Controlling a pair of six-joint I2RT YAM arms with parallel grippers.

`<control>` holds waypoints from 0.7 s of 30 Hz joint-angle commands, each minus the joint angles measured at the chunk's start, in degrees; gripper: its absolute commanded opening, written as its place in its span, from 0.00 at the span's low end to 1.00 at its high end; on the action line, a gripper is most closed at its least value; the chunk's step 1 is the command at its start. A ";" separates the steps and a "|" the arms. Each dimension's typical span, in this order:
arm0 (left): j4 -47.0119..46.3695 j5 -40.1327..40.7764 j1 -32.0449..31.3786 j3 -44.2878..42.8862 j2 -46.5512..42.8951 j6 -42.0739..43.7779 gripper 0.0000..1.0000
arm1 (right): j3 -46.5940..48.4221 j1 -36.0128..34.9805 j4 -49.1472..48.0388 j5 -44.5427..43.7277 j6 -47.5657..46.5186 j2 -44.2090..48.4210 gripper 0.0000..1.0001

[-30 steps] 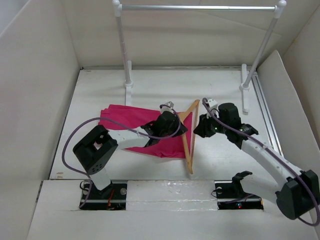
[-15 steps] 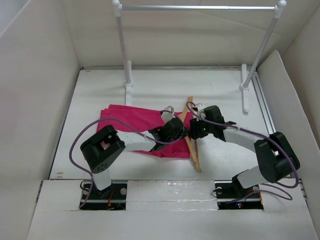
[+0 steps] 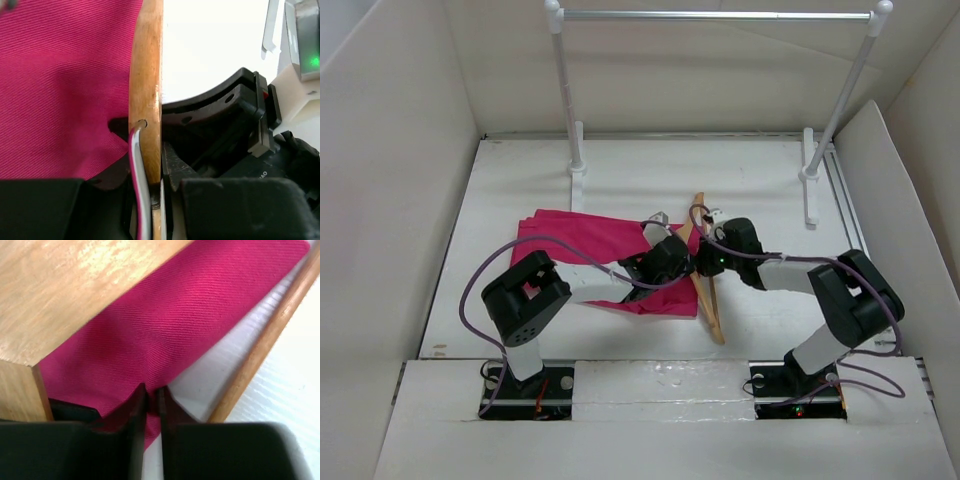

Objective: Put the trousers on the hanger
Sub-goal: Place trousers on hanger

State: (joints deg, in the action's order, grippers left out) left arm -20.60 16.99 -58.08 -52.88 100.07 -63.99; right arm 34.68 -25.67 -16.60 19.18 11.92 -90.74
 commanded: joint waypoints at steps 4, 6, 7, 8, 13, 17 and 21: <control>7.67 -1.35 -0.27 0.85 -1.18 7.63 0.00 | 0.71 0.26 6.27 -0.36 0.57 10.08 0.00; 9.33 -0.74 -0.27 0.76 -1.72 8.61 0.00 | 2.14 1.49 11.89 -1.59 -1.79 12.14 0.00; 10.39 -0.47 -0.27 0.33 -2.77 9.22 0.00 | 3.54 2.20 14.55 -1.86 -3.47 13.99 0.00; 11.62 -0.12 -0.27 -0.20 -3.13 10.71 0.00 | 6.34 3.07 18.32 -2.30 -4.70 17.58 0.00; 15.76 0.76 2.62 0.76 -6.81 15.20 0.00 | 11.02 13.96 34.08 0.15 -14.20 24.72 0.00; 18.04 2.60 4.38 1.47 -8.75 18.36 0.00 | 11.29 22.75 39.89 1.30 -19.30 27.02 0.00; 20.33 4.89 4.38 1.91 -10.51 19.60 0.00 | 10.67 30.14 41.56 4.55 -23.16 24.92 0.00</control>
State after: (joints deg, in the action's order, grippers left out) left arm -7.77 17.65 -54.06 -52.66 91.92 -49.45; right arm 43.99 1.21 21.67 21.54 -5.72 -65.14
